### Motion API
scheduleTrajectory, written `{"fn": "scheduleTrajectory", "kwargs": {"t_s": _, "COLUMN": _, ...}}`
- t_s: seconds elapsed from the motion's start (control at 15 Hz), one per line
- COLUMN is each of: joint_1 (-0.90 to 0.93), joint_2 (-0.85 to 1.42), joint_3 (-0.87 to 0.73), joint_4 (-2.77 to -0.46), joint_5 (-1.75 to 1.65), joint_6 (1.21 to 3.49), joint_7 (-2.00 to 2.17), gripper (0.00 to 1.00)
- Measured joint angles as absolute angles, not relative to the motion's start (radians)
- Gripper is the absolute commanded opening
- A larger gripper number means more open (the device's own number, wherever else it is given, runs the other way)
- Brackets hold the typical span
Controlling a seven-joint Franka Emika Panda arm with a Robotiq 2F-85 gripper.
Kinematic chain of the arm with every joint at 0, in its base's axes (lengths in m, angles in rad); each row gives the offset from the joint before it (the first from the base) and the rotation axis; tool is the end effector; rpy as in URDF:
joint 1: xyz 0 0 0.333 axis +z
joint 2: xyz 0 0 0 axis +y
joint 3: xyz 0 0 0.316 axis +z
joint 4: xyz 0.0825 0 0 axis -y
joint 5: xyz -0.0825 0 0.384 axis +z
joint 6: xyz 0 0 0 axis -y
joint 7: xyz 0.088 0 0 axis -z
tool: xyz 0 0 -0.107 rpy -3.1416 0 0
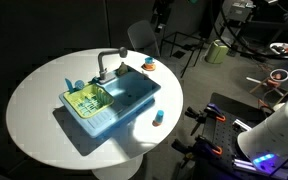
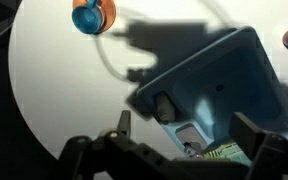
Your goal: Pick up the detergent and put it on the table
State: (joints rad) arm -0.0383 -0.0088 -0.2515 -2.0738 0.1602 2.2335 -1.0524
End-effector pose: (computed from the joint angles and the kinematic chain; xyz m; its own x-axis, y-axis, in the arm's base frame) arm 0.5397 -0.1562 0.4497 0.7604 0.6169 0.2033 0.6174 -0.7836 0.0686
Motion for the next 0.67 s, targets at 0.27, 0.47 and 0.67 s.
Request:
{"fn": "scheduleTrajectory", "kwargs": {"t_s": 0.27, "joint_1": -0.082, "joint_2": 0.073, "joint_3": -0.221, "joint_4": -1.993, "joint_5": 0.201, "joint_6": 2.214, "joint_7": -1.189, "gripper": 1.0}}
{"fn": "scheduleTrajectory", "kwargs": {"t_s": 0.47, "joint_1": -0.104, "joint_2": 0.122, "joint_3": -0.185, "joint_4": -1.953, "joint_5": 0.225, "joint_6": 2.213, "joint_7": -1.259, "gripper": 1.0}}
{"fn": "scheduleTrajectory", "kwargs": {"t_s": 0.67, "joint_1": -0.111, "joint_2": 0.169, "joint_3": -0.147, "joint_4": -1.926, "joint_5": 0.236, "joint_6": 2.215, "joint_7": -1.298, "gripper": 1.0}}
